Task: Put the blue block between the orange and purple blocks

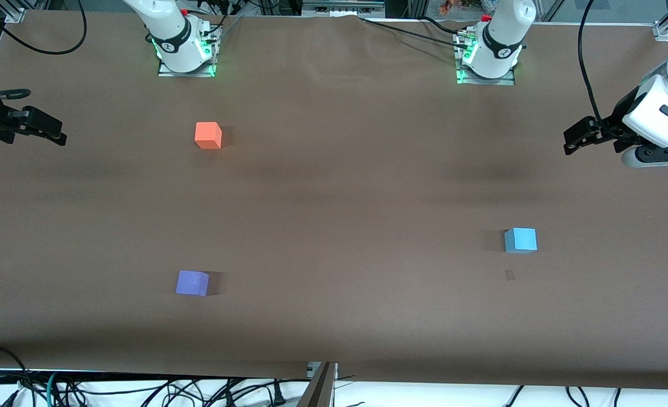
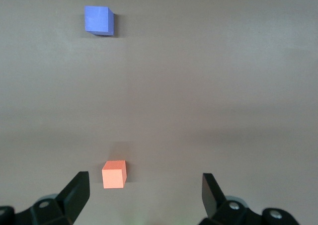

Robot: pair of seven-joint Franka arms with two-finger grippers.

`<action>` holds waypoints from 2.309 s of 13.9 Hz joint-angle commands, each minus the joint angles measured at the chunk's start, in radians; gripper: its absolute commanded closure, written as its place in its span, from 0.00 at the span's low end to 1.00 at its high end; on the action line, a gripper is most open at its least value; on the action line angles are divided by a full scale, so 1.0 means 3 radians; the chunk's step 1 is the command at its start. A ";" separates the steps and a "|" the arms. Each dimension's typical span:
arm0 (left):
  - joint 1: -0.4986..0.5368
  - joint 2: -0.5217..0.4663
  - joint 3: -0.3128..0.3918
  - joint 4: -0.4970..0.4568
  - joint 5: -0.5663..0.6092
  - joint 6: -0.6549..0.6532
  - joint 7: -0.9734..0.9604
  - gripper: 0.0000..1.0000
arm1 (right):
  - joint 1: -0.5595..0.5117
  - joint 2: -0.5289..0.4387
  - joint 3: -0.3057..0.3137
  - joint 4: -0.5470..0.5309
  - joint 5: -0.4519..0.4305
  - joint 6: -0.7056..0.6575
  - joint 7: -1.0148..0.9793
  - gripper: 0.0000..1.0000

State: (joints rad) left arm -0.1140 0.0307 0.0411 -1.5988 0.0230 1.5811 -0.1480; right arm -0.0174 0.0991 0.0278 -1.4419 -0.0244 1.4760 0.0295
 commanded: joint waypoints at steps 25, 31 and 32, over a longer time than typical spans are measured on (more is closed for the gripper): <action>0.0007 0.0000 0.0037 0.0078 -0.0056 -0.0060 0.0043 0.00 | -0.0024 0.0002 -0.0001 0.0031 0.0015 0.0004 -0.0027 0.00; 0.0012 0.0000 0.0037 0.0078 -0.0056 -0.0060 0.0038 0.00 | -0.0024 0.0002 -0.0001 0.0031 0.0015 0.0004 -0.0027 0.00; 0.0012 0.0000 0.0037 0.0073 -0.0056 -0.0060 0.0033 0.00 | -0.0024 0.0002 -0.0001 0.0031 0.0015 0.0004 -0.0027 0.00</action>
State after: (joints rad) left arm -0.1137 0.0315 0.0496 -1.5909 0.0228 1.5785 -0.1479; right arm -0.0181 0.0991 0.0257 -1.4419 -0.0244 1.4775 0.0295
